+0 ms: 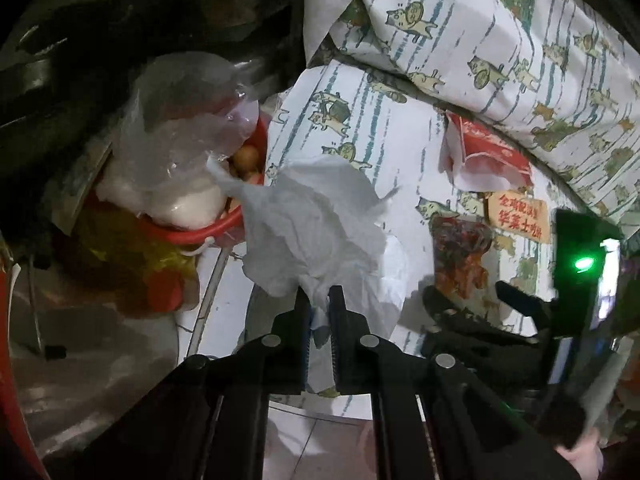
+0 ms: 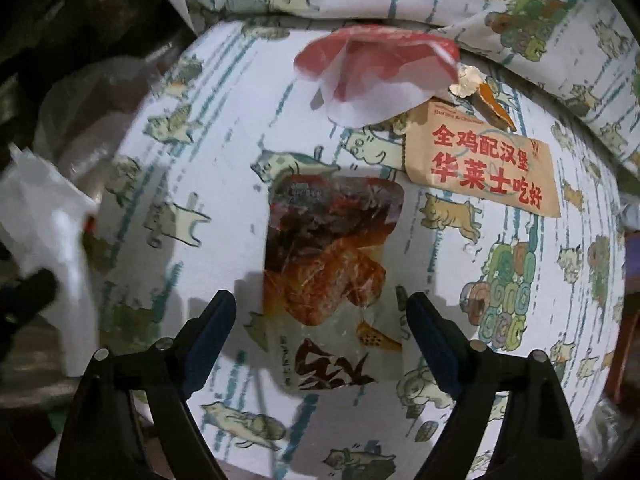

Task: Collect trash
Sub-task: 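Grasp red snack bag with right tool while left tool lifts white paper, then carry paper and snack bag over pink wastebasket while left tool releases paper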

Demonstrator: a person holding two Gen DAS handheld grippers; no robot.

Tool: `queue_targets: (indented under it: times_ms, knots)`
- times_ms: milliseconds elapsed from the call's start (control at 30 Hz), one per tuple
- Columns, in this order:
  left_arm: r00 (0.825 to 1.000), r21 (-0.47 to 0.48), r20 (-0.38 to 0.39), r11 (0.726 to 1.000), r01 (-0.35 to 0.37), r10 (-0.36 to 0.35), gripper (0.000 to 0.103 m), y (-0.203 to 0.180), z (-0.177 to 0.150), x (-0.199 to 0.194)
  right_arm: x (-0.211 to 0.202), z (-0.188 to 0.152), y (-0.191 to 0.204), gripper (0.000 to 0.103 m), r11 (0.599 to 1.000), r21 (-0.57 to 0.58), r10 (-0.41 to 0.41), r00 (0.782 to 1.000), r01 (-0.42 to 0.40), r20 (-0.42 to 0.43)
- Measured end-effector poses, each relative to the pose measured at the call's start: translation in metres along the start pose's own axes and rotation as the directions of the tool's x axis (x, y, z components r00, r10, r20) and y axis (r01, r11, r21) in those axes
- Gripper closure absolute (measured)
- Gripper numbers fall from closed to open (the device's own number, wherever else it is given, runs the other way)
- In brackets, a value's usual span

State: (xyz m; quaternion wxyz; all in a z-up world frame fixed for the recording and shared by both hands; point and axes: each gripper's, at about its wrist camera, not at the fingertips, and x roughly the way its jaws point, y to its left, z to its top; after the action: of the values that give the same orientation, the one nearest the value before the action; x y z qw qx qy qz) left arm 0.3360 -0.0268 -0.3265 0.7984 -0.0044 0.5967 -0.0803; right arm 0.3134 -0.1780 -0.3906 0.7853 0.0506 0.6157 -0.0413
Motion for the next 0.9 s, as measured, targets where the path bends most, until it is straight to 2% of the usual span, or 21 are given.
queue_targets:
  times_ms: [133,267,467,600,700,900]
  knots:
    - [0.997,0.031,0.039,0.997,-0.067,0.066,0.094,-0.003,0.001,-0.004,0.003,-0.002,0.0,0.022,1.0,-0.002,-0.01,1.0,0.01,0.007]
    - [0.999,0.005,0.024,0.999,-0.041,0.041,0.094,0.004,0.001,-0.003,-0.002,-0.005,-0.006,0.038,1.0,-0.009,-0.012,1.0,0.012,0.02]
    - [0.999,0.004,0.03,0.999,-0.044,0.044,0.094,0.006,0.0,-0.007,-0.006,-0.012,-0.024,0.043,1.0,-0.006,0.005,1.0,-0.005,-0.024]
    - [0.998,0.015,0.041,0.999,-0.046,0.045,0.094,0.001,0.0,-0.01,-0.026,-0.013,-0.039,0.046,1.0,-0.03,0.002,1.0,-0.001,0.011]
    - [0.999,-0.001,0.033,1.0,-0.001,0.001,0.094,-0.002,0.002,-0.014,-0.046,-0.012,-0.051,0.047,0.999,-0.034,-0.002,0.998,0.004,0.057]
    - [0.996,0.001,0.041,0.997,0.075,-0.075,0.094,-0.018,0.011,-0.025,-0.085,-0.014,-0.08,0.048,0.999,0.024,0.036,0.991,-0.04,0.131]
